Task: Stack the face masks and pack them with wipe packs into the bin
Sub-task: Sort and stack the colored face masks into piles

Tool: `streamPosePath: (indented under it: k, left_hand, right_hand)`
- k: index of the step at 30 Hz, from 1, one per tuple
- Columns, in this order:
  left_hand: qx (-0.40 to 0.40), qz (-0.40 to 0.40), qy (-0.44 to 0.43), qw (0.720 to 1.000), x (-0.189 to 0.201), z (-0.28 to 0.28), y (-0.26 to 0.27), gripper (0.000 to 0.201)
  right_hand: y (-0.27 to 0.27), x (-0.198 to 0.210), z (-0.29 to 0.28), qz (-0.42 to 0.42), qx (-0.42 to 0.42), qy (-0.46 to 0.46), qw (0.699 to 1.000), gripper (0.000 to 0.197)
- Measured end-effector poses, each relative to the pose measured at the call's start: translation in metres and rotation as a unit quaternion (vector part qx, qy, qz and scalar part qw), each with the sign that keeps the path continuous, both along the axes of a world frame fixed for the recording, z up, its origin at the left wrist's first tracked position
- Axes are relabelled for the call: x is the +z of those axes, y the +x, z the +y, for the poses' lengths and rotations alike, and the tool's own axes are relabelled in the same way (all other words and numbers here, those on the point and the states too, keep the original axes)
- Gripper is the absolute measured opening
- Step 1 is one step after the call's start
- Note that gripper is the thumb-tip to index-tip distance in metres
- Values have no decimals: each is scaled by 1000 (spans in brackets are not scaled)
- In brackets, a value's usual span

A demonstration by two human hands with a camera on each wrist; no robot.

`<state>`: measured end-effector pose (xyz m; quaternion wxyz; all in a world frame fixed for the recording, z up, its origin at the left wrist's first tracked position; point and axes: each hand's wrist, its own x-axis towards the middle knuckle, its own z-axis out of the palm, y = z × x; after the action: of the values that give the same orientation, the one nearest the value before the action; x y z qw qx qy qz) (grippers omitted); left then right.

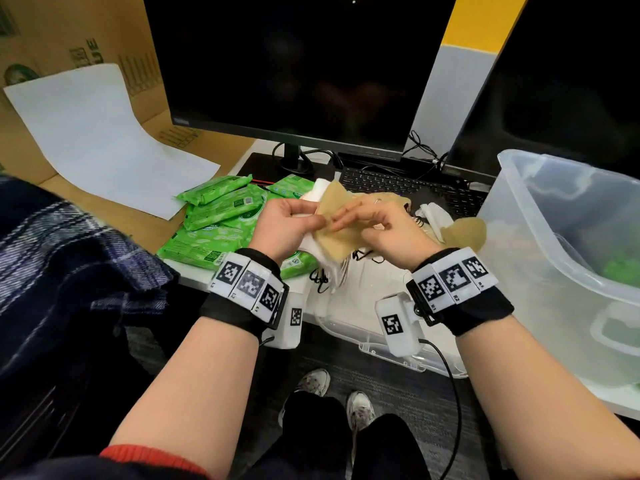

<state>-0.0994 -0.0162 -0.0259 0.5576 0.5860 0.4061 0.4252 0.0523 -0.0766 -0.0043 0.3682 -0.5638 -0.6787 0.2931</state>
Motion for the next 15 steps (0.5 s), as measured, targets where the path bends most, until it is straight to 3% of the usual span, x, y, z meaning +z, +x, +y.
streamPosePath:
  k: [3,6,10,15]
  left_hand:
    - [-1,18,15,1000,0,-1,-1,24]
    - [1,25,28,999,2,-2,0,25]
    - [-22,31,40,998,4,-4,-1,19]
    - [-45,35,40,998,6,-7,-2,11]
  right_hand:
    - [5,1,3,3,-82,29,996,45]
    - [11,1,10,-15,-138,48,989,30]
    - [14,2,10,-12,-122,90,988,14]
    - [17,8,12,31,-95,87,991,18]
